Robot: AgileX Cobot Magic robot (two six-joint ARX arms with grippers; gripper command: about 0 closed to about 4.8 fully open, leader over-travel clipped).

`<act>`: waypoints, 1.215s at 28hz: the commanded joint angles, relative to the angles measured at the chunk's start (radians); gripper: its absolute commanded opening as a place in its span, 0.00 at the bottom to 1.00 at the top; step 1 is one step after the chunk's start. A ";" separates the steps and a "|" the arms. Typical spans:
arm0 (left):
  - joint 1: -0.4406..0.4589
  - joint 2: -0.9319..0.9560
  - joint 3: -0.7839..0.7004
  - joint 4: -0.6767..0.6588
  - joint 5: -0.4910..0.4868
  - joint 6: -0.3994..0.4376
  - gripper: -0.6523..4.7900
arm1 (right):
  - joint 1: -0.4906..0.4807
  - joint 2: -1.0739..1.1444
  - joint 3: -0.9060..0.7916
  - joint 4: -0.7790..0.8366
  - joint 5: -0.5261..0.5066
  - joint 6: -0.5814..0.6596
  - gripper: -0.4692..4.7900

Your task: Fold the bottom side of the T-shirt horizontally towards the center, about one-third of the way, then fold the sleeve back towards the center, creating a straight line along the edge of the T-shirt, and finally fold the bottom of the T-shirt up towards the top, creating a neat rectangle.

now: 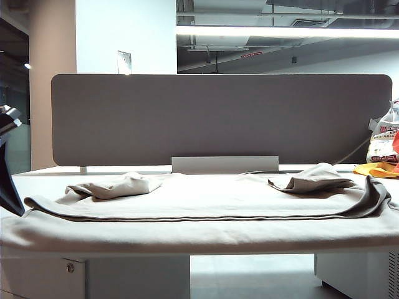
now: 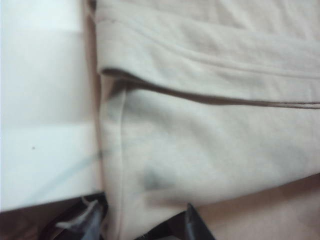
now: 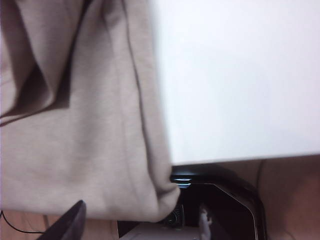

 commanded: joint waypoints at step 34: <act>-0.001 0.007 0.002 0.010 -0.018 0.001 0.11 | 0.003 0.085 0.000 0.097 -0.082 -0.003 0.08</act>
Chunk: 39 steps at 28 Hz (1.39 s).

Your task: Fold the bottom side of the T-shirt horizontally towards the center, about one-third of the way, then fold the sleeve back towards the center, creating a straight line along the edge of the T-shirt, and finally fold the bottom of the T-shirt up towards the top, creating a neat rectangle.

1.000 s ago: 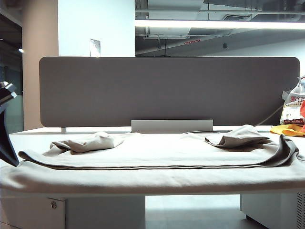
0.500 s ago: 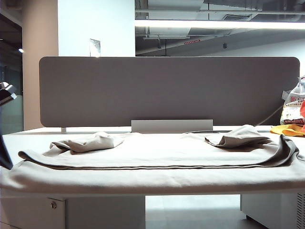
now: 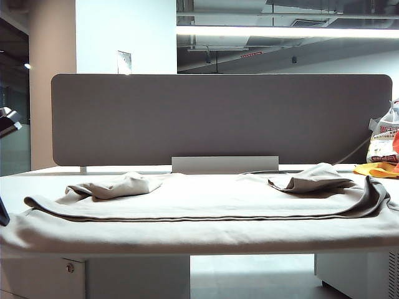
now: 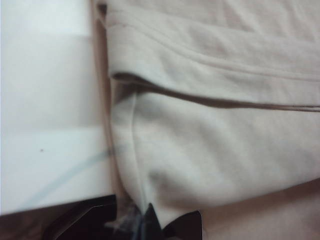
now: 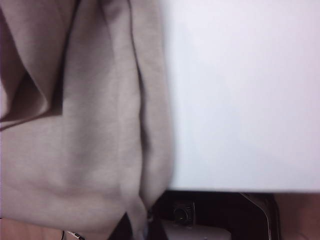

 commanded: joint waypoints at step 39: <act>0.001 0.014 0.443 -0.089 -0.051 0.120 0.11 | -0.001 -0.141 0.330 -0.014 -0.111 0.077 0.08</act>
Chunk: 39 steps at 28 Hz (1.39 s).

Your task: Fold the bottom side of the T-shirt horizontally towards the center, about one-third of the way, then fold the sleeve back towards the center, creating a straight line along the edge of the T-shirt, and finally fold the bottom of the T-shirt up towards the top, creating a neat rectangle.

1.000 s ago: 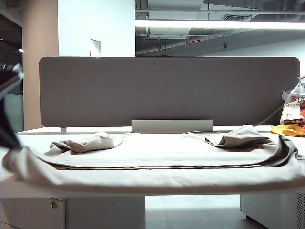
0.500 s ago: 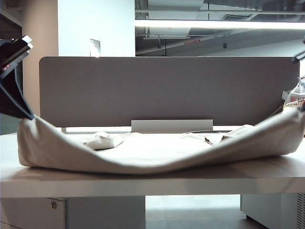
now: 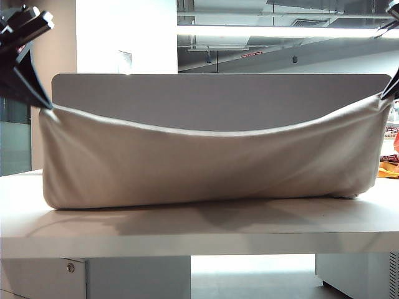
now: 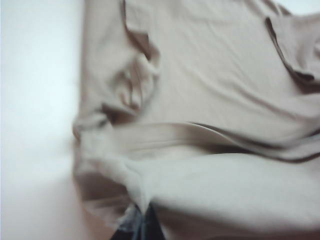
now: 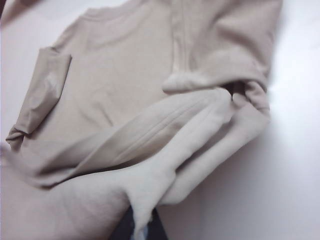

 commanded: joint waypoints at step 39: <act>0.025 0.838 0.806 0.062 -0.118 0.125 0.11 | 0.001 0.703 0.658 0.067 0.042 0.039 0.08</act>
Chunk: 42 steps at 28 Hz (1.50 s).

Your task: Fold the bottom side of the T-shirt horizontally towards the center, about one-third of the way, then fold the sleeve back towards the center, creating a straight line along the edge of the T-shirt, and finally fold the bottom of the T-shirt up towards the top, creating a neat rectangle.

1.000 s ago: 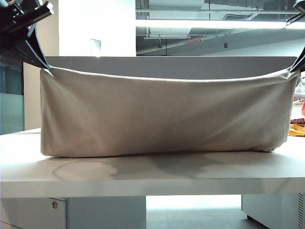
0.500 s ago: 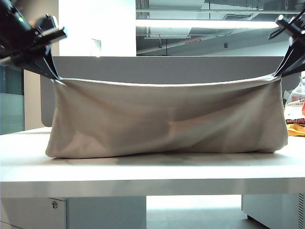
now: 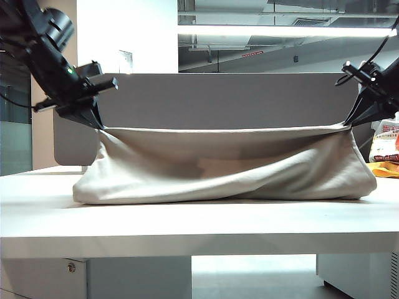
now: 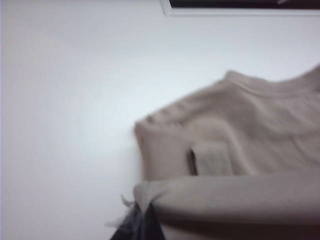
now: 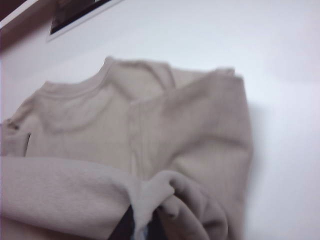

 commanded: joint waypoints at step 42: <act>-0.015 0.184 0.178 0.040 0.227 -0.108 0.52 | 0.033 0.262 0.287 0.033 -0.163 0.016 0.12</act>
